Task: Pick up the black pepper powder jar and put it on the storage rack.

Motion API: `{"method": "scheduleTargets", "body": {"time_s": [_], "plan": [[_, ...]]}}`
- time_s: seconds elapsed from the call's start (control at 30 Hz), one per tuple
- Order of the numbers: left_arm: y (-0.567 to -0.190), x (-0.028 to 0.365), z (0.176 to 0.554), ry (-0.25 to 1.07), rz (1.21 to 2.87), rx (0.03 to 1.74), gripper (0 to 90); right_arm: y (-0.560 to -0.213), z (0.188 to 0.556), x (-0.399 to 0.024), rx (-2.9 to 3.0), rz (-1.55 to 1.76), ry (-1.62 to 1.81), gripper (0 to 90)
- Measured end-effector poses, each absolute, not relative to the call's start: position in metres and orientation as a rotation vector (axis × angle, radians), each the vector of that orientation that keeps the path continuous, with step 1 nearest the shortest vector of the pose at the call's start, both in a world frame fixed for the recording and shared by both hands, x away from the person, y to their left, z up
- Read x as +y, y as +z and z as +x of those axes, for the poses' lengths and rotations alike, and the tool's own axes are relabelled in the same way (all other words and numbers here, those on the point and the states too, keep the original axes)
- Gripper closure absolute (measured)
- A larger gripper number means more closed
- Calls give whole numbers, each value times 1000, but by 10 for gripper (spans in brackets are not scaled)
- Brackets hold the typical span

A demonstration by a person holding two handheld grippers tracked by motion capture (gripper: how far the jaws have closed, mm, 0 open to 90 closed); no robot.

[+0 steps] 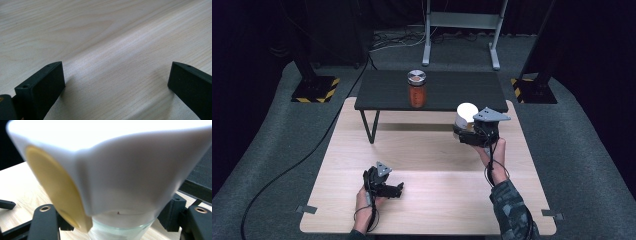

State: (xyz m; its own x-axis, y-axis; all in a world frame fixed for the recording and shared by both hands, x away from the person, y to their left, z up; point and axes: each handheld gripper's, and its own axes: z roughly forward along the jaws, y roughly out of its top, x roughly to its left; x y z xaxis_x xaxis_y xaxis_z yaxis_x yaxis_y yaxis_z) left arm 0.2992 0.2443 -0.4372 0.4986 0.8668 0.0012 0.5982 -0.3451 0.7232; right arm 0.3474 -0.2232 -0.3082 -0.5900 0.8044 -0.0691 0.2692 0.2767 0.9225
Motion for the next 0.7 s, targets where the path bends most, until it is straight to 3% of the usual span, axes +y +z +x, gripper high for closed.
{"method": "scheduleTargets", "body": {"time_s": [0.7], "plan": [[-437, 244, 299, 518, 2072, 1196, 4, -291, 349, -227, 1983, 959, 1322, 296]]}}
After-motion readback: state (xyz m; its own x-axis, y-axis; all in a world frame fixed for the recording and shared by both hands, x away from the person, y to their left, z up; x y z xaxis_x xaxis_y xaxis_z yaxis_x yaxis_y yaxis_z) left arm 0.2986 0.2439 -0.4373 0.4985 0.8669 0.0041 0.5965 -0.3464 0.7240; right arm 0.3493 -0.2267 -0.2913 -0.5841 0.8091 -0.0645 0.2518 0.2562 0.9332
